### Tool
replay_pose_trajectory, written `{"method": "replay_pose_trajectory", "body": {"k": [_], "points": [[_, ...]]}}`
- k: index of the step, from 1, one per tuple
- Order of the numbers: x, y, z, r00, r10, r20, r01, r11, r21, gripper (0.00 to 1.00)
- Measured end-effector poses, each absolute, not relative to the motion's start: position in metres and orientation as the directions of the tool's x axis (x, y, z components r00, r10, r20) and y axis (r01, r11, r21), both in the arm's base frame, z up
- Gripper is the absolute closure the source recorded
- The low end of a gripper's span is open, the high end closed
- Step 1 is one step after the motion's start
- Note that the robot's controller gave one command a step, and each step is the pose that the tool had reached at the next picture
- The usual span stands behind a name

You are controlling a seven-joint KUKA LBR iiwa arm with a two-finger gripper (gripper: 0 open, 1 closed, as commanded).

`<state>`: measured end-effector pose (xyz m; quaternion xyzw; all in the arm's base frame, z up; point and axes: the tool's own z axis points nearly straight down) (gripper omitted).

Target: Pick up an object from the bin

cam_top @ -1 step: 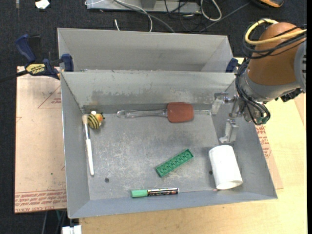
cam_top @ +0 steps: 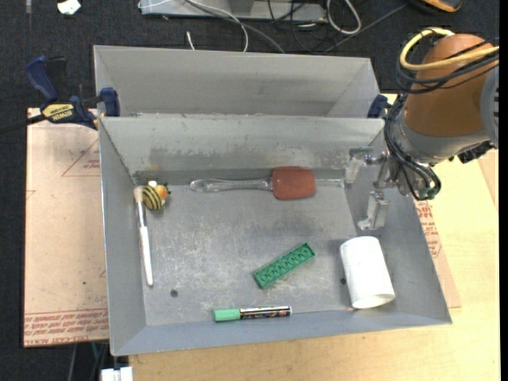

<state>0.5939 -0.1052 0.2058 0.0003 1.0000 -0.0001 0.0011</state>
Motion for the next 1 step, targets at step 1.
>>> {"method": "replay_pose_trajectory", "body": {"k": [1], "points": [[0.5749,-0.0592,0.1328,-0.995,-0.103,-0.004,-0.103,0.995,0.000,0.00]]}}
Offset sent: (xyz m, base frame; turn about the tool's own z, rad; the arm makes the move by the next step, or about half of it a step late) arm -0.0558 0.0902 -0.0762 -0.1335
